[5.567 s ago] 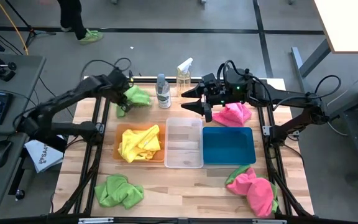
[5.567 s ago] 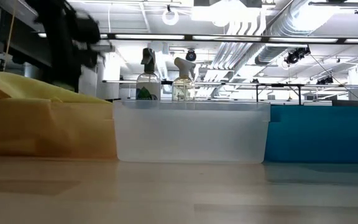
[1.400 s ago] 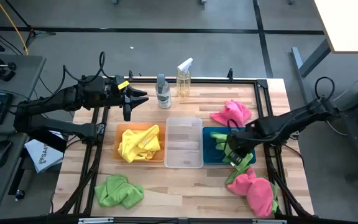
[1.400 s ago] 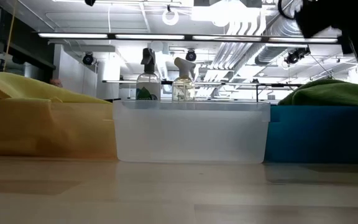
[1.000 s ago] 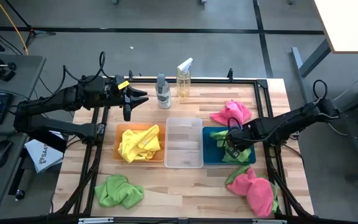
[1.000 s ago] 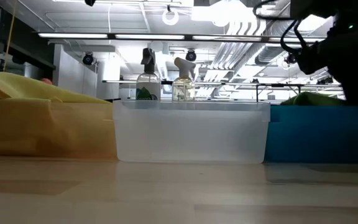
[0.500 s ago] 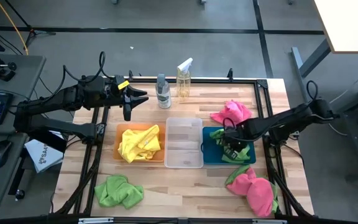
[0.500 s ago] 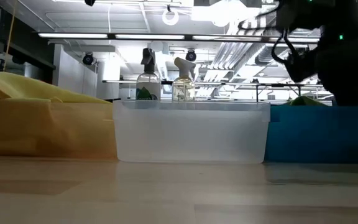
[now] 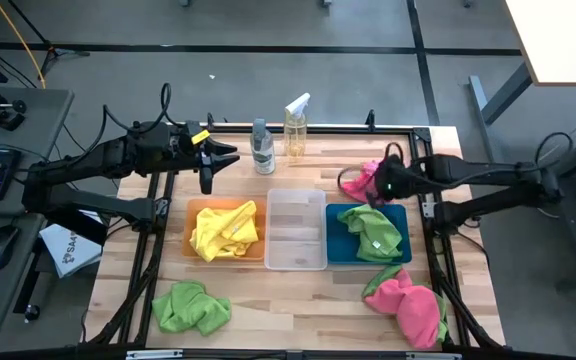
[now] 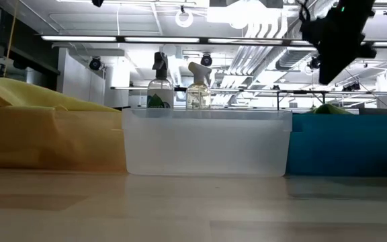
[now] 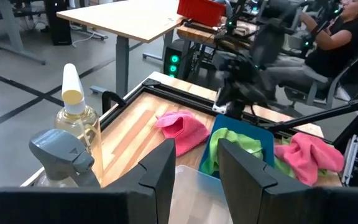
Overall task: Sort microfiber towel by color & place in baskets
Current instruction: Put the top pink microfiber cloth into the transparent bin
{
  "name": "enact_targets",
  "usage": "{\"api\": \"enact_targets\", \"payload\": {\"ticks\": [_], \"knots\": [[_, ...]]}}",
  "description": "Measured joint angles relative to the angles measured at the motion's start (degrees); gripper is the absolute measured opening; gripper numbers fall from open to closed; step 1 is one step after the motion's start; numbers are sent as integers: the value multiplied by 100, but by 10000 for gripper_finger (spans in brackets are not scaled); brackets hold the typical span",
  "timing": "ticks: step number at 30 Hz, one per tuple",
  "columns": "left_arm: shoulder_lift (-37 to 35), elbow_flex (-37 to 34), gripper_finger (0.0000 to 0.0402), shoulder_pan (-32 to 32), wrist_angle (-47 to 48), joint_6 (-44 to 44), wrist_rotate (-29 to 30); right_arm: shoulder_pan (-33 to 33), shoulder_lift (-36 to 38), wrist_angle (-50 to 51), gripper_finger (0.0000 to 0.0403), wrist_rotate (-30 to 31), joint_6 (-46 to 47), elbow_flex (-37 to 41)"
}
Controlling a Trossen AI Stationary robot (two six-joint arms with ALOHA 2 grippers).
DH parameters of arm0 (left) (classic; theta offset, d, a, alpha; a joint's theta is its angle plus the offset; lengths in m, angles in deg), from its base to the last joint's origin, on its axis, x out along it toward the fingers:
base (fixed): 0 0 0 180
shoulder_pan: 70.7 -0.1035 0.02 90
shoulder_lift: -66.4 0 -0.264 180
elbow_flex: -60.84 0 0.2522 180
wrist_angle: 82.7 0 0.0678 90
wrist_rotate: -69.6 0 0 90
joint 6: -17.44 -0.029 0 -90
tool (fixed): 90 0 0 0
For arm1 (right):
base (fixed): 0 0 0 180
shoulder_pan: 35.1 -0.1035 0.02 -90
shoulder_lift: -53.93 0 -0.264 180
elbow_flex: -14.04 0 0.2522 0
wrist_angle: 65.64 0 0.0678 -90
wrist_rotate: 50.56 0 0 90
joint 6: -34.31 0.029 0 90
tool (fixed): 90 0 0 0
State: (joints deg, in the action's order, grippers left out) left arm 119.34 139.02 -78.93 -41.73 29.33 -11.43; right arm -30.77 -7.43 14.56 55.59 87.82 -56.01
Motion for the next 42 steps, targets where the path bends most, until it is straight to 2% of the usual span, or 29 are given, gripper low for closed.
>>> {"api": "enact_targets", "payload": {"ticks": [4, 9, 12, 16, 21, 25, 28, 30, 33, 34, 38, 42], "knots": [[36, 0, 108, 0, 6, 1, 2, 1037, 217, -782, 92, -63, -260, 561], [76, 0, 108, 0, 80, 111, 1, 1973, 116, -1486, 193, -1000, -1249, 1076], [76, 0, 108, 0, 83, 106, 3, 2360, -88, -1603, 239, -1253, -1973, 1249], [76, 0, 108, 0, -61, 104, 16, 2697, -478, -1857, 273, -1221, -2864, 1308], [76, 0, 108, 0, -93, 102, 37, 2950, -1177, -2247, 279, -1211, -3769, 1309], [76, 0, 108, 0, -93, 104, 67, 3016, -1785, -2363, 274, -1224, -4238, 1309], [76, 0, 108, 0, -95, 79, 163, 3016, -2083, -2325, 239, -1301, -4307, 1309], [76, 0, 108, 0, -95, -13, 233, 2984, -2131, -2255, 182, -1301, -4317, 1309], [76, 0, 108, 0, -109, -182, 395, 2926, -1986, -1988, 48, -1299, -4324, 1251], [74, 0, 108, 0, -141, -231, 467, 2923, -1864, -1882, 26, -1297, -4339, 1181], [42, 0, 108, 0, -344, -499, 723, 2930, -1231, -1399, 11, -1030, -4116, 596], [30, 0, 108, 2, -679, -654, 934, 2816, -507, -1760, 6, -1197, -3676, -291]]}}
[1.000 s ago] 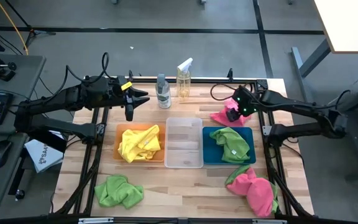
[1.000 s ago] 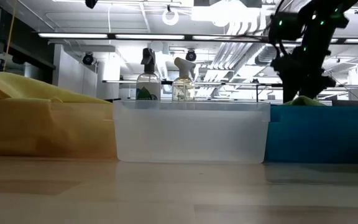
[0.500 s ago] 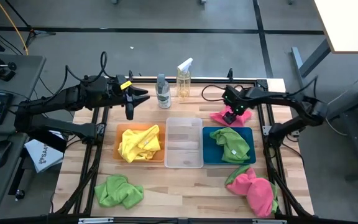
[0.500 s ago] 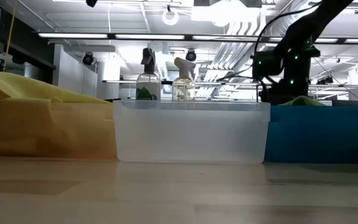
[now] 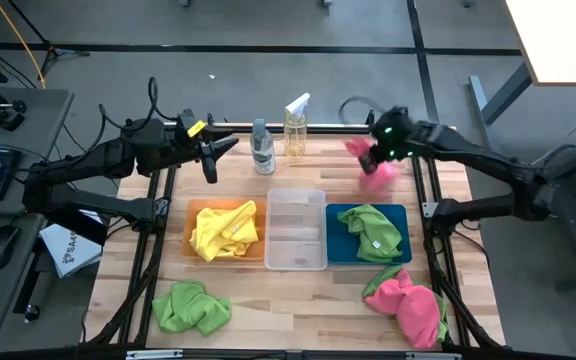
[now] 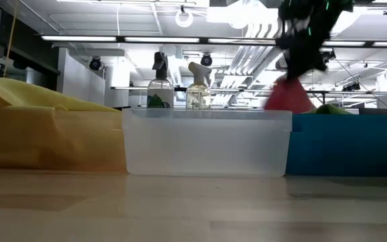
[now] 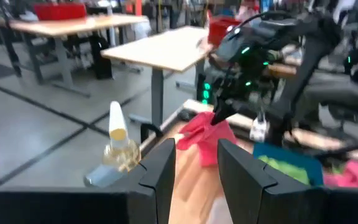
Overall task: Sort microfiber towel by color & place in baskets
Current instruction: Put the top pink microfiber cloth into the transparent bin
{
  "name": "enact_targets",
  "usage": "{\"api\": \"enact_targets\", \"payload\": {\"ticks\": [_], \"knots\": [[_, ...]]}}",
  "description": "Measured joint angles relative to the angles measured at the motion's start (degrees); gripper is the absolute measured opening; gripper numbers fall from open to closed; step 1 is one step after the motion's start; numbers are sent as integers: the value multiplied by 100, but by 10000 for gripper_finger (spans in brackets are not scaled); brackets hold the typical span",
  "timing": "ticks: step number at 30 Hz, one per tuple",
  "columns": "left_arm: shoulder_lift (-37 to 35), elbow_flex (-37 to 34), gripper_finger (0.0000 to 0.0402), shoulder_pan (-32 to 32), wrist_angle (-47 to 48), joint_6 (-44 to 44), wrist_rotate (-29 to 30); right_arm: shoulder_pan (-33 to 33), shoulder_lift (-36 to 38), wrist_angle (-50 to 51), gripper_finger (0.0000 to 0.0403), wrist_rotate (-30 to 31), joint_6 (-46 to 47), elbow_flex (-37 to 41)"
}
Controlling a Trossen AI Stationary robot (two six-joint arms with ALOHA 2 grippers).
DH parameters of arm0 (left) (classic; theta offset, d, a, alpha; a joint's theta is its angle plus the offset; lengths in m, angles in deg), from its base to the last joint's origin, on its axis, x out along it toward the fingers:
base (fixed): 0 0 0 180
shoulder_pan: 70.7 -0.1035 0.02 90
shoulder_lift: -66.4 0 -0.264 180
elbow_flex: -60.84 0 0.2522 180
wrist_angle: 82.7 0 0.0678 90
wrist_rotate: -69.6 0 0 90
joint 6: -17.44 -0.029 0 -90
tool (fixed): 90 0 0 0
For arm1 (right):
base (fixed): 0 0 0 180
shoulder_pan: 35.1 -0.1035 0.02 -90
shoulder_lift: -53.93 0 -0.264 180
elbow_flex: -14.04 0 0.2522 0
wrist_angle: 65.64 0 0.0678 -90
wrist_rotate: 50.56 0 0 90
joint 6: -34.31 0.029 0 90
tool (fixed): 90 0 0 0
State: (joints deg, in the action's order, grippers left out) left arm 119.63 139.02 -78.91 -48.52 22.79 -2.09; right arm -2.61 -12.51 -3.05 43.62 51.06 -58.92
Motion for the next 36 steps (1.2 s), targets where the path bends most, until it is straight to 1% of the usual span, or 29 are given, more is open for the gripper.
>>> {"api": "enact_targets", "payload": {"ticks": [4, 7, 10, 12, 14, 16, 19, 21, 23, 25, 32, 34, 36], "knots": [[-2, 0, 108, 0, -522, -6, 39, -431, 375, -930, 3, -429, 873, -565], [-2, 0, 108, 0, -856, -102, 41, -1062, 404, -1639, 2, -630, 1591, -633], [-3, 0, 108, 0, -1039, -277, 41, -1876, 224, -2601, 2, -612, 2065, -633], [-4, 0, 108, 0, -1058, -350, 41, -2357, 44, -3290, 1, -462, 2198, -633], [-2, 0, 108, -2, -1055, -361, 41, -2722, -150, -3699, 1, -216, 2303, -633], [-2, 0, 108, -2, -1050, -354, 41, -2955, -329, -3654, 1, 162, 2406, -633], [-2, 0, 108, -2, -1038, -352, 41, -3186, -636, -3238, 1, 666, 2608, -631], [-2, 0, 108, -2, -1029, -352, 41, -3290, -884, -3025, 1, 788, 2690, -631], [-2, 0, 108, -2, -1008, -352, 41, -3395, -1156, -2870, 0, 774, 2829, -631], [-2, 0, 108, -2, -972, -350, 41, -3506, -1469, -2795, 0, 594, 2952, -629], [-2, 0, 108, -2, -924, -304, 39, -3814, -2517, -2857, 1, -410, 3044, -627], [-2, 0, 108, -2, -925, -304, 39, -3801, -2753, -2990, 6, -519, 3277, -624], [-2, 0, 108, -2, -926, -304, 39, -3768, -2933, -3246, 20, -666, 3376, -624]]}}
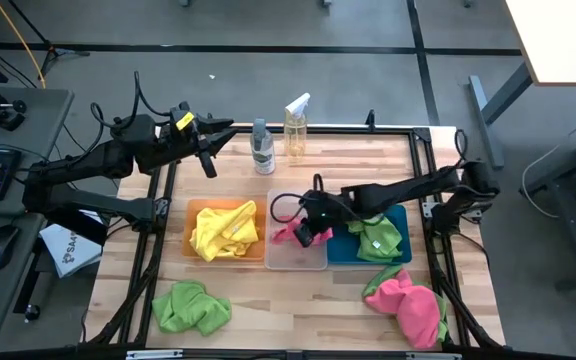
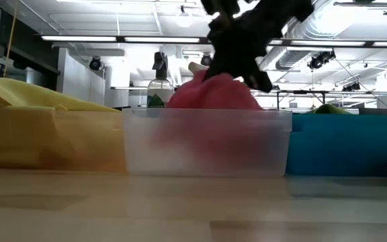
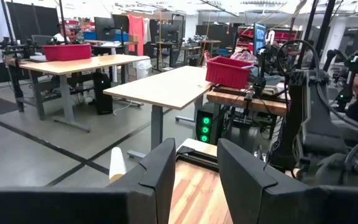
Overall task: Sort microfiber towel by color & place in baskets
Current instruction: Put the top pink microfiber cloth into the transparent bin, then put the pink microfiber cloth into the transparent bin
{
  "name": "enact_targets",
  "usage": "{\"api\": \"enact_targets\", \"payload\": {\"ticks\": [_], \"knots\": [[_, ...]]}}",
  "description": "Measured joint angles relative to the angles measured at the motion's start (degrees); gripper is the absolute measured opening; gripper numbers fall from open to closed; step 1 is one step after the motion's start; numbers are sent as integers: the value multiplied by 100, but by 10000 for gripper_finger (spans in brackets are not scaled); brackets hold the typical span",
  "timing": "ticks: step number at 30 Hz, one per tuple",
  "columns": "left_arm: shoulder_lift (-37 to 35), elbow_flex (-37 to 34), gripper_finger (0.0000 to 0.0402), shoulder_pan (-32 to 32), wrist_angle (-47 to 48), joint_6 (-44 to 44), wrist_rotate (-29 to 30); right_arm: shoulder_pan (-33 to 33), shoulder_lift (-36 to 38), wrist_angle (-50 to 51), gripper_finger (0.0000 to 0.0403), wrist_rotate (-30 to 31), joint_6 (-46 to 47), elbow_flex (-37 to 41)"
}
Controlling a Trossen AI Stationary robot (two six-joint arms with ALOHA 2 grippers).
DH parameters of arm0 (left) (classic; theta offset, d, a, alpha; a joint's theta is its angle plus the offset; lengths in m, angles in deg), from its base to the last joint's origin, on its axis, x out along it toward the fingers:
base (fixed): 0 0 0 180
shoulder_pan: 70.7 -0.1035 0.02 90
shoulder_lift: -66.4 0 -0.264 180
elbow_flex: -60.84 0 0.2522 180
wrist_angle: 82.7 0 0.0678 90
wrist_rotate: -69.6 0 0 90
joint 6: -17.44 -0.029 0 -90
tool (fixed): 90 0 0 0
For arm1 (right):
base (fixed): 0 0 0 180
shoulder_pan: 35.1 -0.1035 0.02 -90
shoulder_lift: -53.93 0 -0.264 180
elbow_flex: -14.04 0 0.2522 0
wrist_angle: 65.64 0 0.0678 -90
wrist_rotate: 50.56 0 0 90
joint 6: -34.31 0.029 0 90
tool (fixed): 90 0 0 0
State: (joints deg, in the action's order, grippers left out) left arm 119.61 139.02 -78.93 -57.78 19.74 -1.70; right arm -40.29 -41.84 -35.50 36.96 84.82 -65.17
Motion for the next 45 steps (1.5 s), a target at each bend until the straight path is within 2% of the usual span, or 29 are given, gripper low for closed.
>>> {"api": "enact_targets", "payload": {"ticks": [5, 8, 11, 14, 19, 24, 27, 29, 34, 38, 41, 45], "knots": [[0, 0, 108, 0, 0, 4, 0, 152, -157, -730, 95, -312, -182, -29], [0, 0, 108, 0, 0, 19, 0, 241, -152, -675, 147, -335, -565, -310], [0, 0, 108, 0, 1, 62, 0, 319, -144, 232, 188, -411, -1142, -668], [0, 0, 108, 0, 4, 61, 0, 349, -144, 1450, 212, -407, -1732, -962], [0, 0, 108, 0, 11, 61, 2, 269, -101, 3259, 218, -534, -2603, -1172], [0, 0, 108, 2, 196, 66, 4, -143, 142, 4672, 207, -555, -2656, -1017], [2, 0, 108, 4, 301, 211, -2, -579, 577, 4764, 202, -1005, -2031, -729], [2, 0, 108, 2, 334, 311, -3, -984, 940, 4759, 202, -1198, -1292, -456], [2, 0, 108, 2, 358, 188, -114, -2275, 1793, 4713, 202, -1420, 1509, 522], [2, 0, 108, 2, 358, 57, -198, -3281, 2218, 4112, 202, -1576, 3433, 1256], [2, 0, 108, 0, 358, 55, -199, -3583, 2263, 3444, 202, -1571, 4190, 1568], [2, 0, 108, 0, 358, 46, -199, -3662, 2115, 3162, 202, -1571, 4488, 1758]]}}
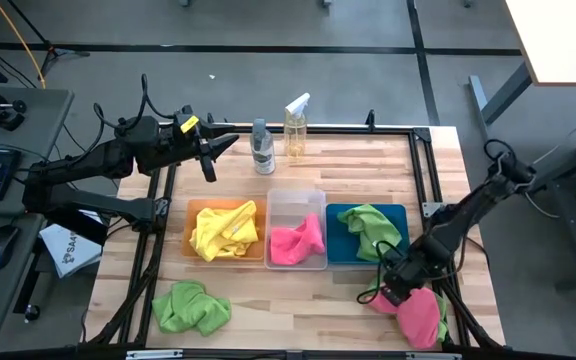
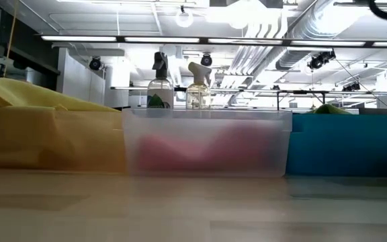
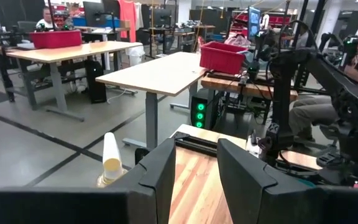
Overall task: Sort microfiber towel by color & place in baskets
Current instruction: Put the pink microfiber cloth into the transparent bin
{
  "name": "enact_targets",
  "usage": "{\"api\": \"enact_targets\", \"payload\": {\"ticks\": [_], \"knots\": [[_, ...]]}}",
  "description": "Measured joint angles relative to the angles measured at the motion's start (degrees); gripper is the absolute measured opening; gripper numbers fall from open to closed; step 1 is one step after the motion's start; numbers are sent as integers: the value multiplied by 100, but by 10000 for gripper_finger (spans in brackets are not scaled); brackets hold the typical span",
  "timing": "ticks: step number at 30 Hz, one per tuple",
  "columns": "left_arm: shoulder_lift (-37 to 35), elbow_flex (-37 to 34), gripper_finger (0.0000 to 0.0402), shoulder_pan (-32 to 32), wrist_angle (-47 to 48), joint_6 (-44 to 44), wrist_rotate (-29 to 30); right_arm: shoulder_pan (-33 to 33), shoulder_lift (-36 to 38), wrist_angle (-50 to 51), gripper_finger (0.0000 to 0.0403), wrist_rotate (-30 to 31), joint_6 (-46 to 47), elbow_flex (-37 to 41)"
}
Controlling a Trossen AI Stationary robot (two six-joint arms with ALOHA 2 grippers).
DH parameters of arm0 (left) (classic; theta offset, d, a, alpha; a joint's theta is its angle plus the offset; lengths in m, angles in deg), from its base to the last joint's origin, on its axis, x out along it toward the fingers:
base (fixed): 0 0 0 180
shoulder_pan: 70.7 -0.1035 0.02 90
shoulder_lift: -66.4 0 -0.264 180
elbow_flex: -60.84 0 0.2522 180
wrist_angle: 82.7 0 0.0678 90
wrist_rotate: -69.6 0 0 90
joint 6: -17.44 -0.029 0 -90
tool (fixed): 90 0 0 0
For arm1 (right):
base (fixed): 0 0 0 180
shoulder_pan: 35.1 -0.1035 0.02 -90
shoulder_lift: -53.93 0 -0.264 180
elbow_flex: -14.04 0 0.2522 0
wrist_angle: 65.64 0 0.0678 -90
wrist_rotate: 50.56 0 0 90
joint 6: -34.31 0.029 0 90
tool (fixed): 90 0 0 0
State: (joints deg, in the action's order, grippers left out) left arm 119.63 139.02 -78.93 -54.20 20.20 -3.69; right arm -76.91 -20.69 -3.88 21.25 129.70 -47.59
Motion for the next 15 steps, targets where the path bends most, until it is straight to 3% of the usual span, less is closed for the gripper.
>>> {"api": "enact_targets", "payload": {"ticks": [8, 10, 13, 15], "knots": [[0, 0, 108, 0, -2, -2, 9, 3, -526, 84, 185, -130, -303, -3], [0, 0, 108, 0, -8, 0, 46, 3, -554, 125, 145, -212, -478, -112], [2, -2, 108, 0, -128, -3, 55, 3, -481, 483, 37, -217, -807, -498], [1, -2, 108, 0, -216, -4, 57, 53, -396, 1035, 18, -122, -989, -906]]}}
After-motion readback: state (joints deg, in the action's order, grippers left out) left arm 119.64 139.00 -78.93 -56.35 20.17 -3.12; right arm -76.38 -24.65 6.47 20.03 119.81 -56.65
